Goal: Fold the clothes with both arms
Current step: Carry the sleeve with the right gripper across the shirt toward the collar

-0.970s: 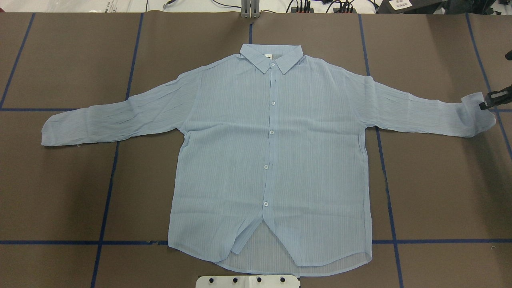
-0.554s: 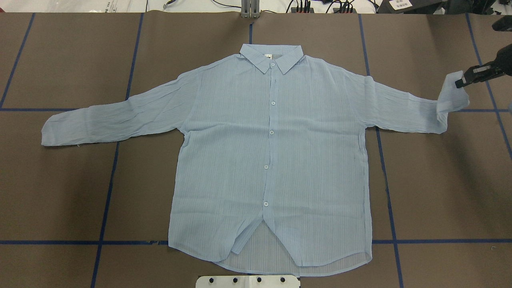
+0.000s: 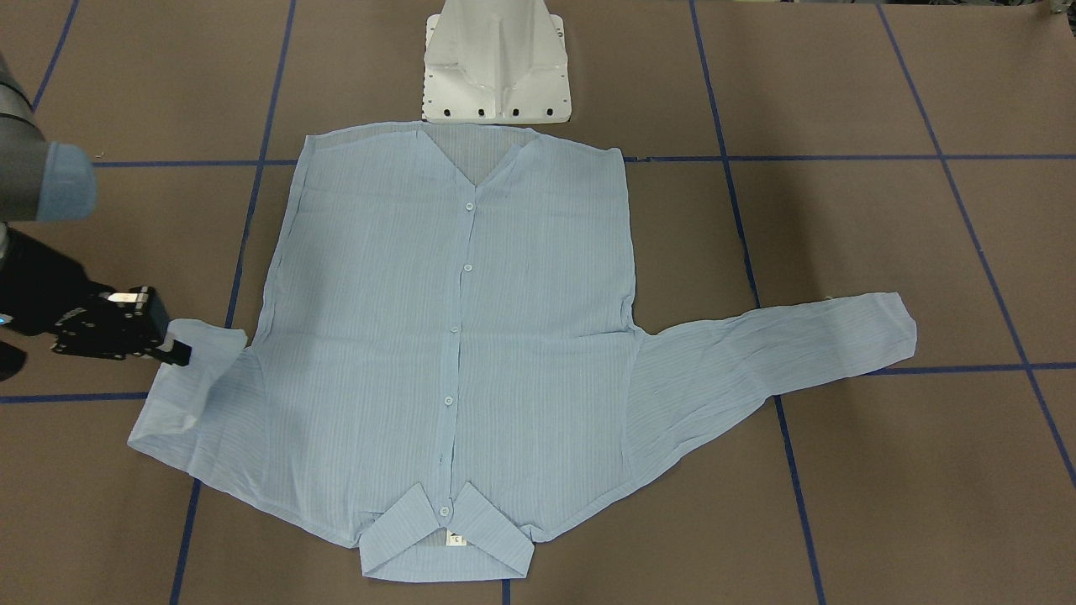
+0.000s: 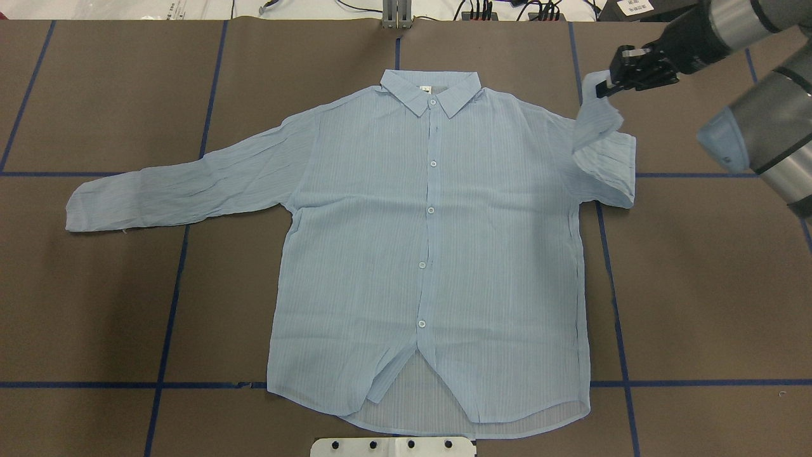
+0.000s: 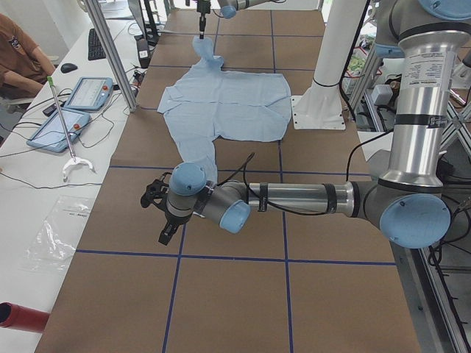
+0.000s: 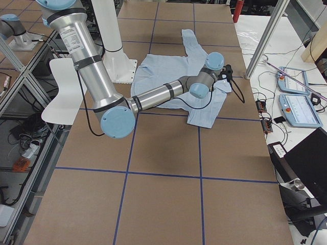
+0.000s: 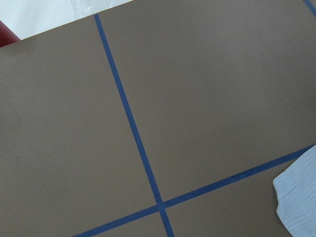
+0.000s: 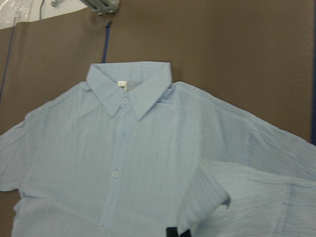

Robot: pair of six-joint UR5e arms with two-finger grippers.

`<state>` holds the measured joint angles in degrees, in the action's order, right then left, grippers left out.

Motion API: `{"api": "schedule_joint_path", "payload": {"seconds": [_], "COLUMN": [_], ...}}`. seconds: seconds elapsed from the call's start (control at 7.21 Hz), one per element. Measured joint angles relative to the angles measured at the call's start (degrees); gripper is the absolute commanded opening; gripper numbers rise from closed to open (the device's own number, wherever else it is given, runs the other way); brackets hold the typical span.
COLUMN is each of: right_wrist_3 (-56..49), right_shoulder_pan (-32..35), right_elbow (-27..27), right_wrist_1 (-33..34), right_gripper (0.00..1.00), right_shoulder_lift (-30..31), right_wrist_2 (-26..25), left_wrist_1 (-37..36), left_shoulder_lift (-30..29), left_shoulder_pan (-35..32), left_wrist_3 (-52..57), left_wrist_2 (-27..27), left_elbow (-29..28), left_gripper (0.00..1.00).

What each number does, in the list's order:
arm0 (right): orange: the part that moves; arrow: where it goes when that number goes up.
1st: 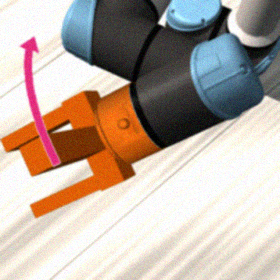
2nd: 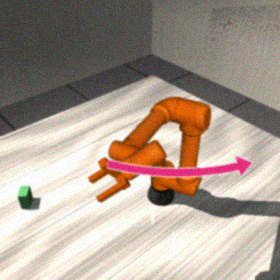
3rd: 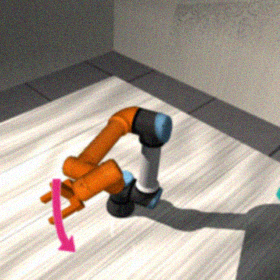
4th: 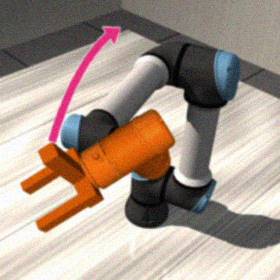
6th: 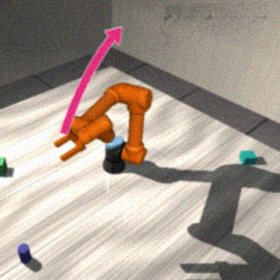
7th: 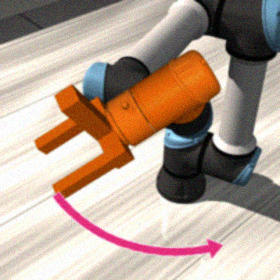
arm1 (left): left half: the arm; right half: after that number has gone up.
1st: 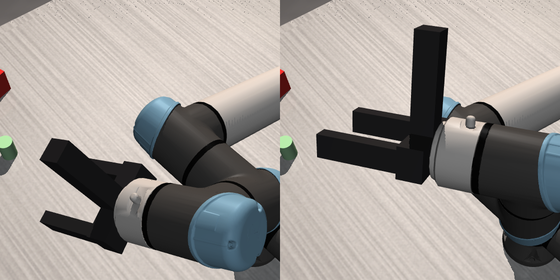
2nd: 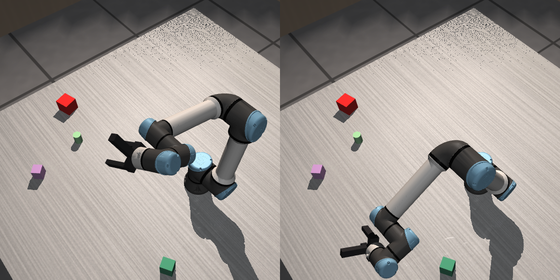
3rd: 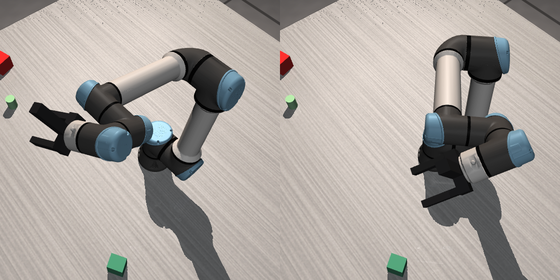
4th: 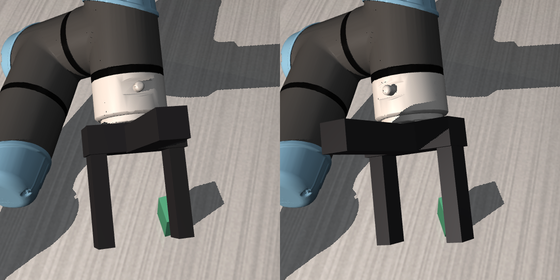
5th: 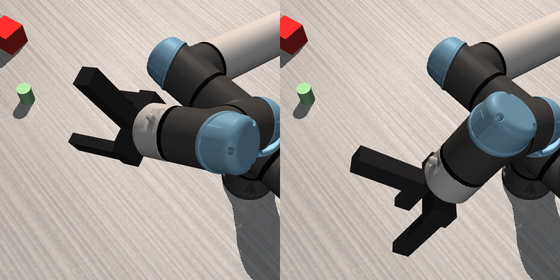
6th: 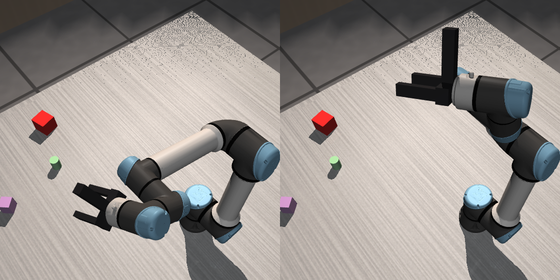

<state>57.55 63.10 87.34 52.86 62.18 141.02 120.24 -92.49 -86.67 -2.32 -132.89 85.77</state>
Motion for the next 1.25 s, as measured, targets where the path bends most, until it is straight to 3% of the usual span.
{"api": "schedule_joint_path", "payload": {"seconds": [0.28, 0.69, 1.11, 1.25], "right_wrist_3": [4.99, 10.52, 10.47, 10.08], "right_shoulder_pan": [-5.46, -15.02, -21.49, -22.99], "right_elbow": [0.11, -3.31, -19.16, -26.06], "right_wrist_1": [0.12, -0.10, -0.12, -0.12], "right_gripper": [0.00, 0.00, 0.00, 0.92], "right_shoulder_lift": [-7.24, -15.13, -26.12, -30.38], "right_wrist_2": [-4.99, -18.28, -24.33, -26.08], "left_wrist_1": [0.69, 1.73, 1.83, 1.82], "left_shoulder_lift": [0.22, 0.12, -0.04, -0.09], "left_shoulder_pan": [-0.02, -0.07, -0.07, -0.06], "left_wrist_3": [0.03, 0.04, -0.02, -0.02], "left_wrist_2": [0.00, 0.07, 0.09, 0.09], "left_elbow": [-1.11, -2.52, -2.79, -2.83], "left_gripper": [0.99, 0.99, 0.99, 0.99]}}
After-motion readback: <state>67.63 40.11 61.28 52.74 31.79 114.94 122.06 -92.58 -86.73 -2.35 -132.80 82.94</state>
